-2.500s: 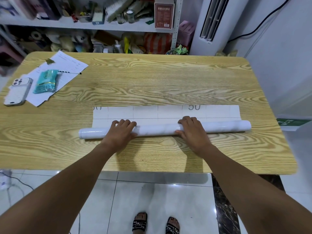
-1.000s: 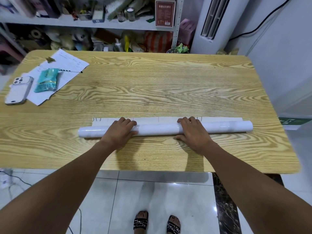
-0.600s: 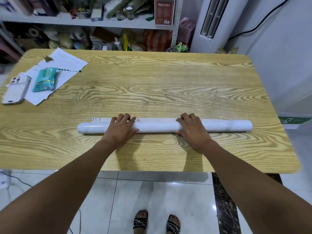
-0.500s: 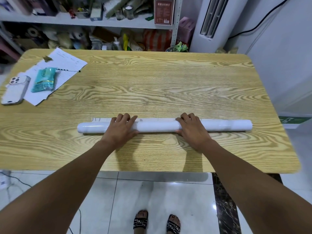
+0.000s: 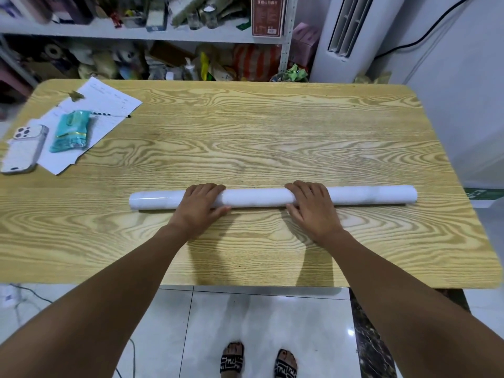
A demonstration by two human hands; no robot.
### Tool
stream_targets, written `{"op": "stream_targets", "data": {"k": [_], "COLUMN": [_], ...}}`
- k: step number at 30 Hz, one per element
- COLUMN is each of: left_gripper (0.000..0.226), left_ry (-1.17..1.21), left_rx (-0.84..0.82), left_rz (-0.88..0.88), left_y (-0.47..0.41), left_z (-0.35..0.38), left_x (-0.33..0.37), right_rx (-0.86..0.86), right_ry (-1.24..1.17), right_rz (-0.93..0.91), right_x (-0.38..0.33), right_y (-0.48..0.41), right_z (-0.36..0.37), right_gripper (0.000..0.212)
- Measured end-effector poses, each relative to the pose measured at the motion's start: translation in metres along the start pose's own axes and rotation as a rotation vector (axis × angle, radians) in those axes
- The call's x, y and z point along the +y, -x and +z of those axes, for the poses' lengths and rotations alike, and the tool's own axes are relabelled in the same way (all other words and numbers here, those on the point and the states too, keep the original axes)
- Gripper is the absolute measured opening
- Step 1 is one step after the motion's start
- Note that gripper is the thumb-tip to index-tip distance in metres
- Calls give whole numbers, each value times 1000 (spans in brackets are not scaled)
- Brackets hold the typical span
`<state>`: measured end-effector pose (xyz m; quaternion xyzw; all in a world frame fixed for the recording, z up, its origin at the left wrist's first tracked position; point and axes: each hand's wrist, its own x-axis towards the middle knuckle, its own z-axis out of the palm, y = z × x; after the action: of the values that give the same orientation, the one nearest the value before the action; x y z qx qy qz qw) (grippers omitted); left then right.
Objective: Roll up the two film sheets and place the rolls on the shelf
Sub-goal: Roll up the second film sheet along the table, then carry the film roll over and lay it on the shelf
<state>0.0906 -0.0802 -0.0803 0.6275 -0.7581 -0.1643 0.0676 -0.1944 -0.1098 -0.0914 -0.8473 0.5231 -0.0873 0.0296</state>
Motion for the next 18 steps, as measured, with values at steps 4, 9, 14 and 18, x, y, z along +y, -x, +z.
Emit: {"op": "stream_targets", "data": {"k": [4, 9, 14, 18], "left_gripper": [82, 80, 55, 48], "left_ry": [-30, -100, -71, -108], "left_rx": [2, 18, 20, 26], "left_rz": [47, 114, 146, 180], "left_y": [-11, -23, -34, -39], "left_z": [0, -6, -11, -24], "left_x": [-11, -19, -21, -18], "right_rx": [-17, 12, 56, 79], "right_ry": [42, 129, 220, 269], "right_rz": [-16, -23, -57, -65], "right_x": [5, 10, 12, 12], "right_y": [-8, -23, -32, -33], "right_z": [3, 7, 10, 4], "right_gripper": [63, 70, 65, 66]}}
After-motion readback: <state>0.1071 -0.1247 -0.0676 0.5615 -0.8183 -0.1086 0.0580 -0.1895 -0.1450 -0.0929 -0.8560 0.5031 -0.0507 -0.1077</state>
